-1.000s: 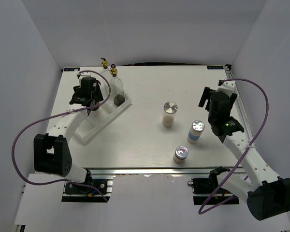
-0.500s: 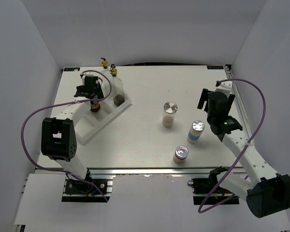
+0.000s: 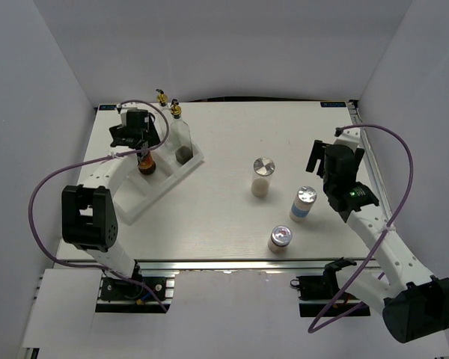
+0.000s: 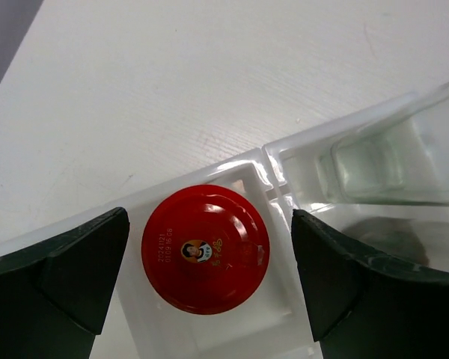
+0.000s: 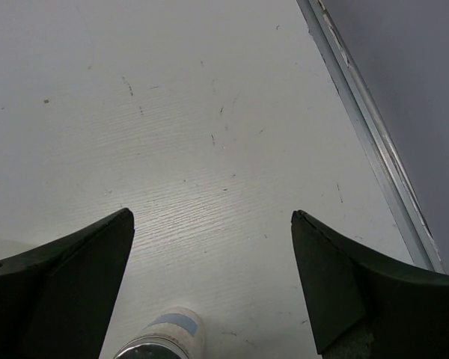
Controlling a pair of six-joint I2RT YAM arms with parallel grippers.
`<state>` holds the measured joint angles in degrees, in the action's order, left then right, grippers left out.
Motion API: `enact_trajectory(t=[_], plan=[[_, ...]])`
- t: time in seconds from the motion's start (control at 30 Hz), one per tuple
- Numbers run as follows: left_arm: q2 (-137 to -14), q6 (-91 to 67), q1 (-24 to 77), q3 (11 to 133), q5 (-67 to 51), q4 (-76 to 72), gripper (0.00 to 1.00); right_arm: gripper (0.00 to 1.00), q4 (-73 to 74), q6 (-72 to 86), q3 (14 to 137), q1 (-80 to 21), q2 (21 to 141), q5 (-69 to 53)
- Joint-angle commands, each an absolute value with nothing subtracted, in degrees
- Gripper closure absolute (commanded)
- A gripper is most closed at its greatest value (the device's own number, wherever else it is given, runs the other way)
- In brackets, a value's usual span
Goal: Organize the condiment bottles
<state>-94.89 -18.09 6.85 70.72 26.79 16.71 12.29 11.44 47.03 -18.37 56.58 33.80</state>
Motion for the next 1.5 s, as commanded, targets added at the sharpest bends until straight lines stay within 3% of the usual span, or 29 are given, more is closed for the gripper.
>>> enact_trajectory(t=[0.0,0.33,0.53,0.67,0.87,1.17,1.47], plan=[[-89.7,-19.9,6.6,74.1,29.0,18.8,0.02,0.11,12.0,11.6,48.3,-18.1,54.6,32.3],[-71.5,-26.4,7.1,63.6,19.2,17.2,0.02,0.1,20.5,13.2,54.0,-18.2,57.2,24.3],[-63.3,-28.8,20.0,54.6,14.7,11.2,0.02,0.11,20.5,12.6,55.5,-18.2,58.9,17.1],[-64.6,-24.3,35.0,54.5,9.9,10.9,0.02,0.11,22.5,11.0,57.0,-18.1,61.6,10.6],[-71.3,-18.1,49.4,57.6,8.6,10.2,0.02,0.11,26.0,10.2,57.8,-18.2,64.4,8.9],[-88.2,-9.2,63.5,68.7,2.3,9.4,0.02,0.11,32.2,12.8,62.9,-18.1,65.7,11.9],[-99.4,-5.8,69.1,76.6,0.1,13.8,0.02,0.11,32.4,16.5,64.6,-16.7,65.4,17.7]])
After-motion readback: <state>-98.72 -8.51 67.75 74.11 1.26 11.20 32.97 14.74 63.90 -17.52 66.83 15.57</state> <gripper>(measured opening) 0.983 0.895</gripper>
